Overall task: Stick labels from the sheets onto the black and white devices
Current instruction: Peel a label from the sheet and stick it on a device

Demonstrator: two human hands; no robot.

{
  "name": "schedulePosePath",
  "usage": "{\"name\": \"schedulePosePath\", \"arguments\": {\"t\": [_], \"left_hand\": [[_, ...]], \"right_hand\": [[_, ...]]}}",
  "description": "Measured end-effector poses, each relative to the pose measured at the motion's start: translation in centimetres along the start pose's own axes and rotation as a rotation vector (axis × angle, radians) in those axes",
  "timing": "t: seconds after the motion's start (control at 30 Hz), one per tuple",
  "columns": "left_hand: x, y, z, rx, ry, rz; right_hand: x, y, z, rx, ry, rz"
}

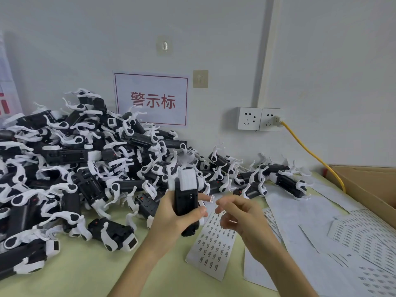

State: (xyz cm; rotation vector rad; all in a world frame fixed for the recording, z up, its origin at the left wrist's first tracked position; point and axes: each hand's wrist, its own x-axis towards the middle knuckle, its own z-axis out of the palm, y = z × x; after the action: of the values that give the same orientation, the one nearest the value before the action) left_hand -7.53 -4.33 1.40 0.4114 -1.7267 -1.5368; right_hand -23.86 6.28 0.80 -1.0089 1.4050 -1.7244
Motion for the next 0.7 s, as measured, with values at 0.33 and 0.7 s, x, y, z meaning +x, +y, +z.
{"name": "schedulePosePath", "arguments": {"t": [0.33, 0.7], "left_hand": [[0.1, -1.1, 0.7, 0.158, -0.054, 0.059], [0.4, -1.9, 0.8, 0.314, 0.033, 0.114]], "right_hand": [[0.1, 0.2, -0.3, 0.036, -0.035, 0.107], [0.2, 0.3, -0.1, -0.171, 0.115, -0.111]]}}
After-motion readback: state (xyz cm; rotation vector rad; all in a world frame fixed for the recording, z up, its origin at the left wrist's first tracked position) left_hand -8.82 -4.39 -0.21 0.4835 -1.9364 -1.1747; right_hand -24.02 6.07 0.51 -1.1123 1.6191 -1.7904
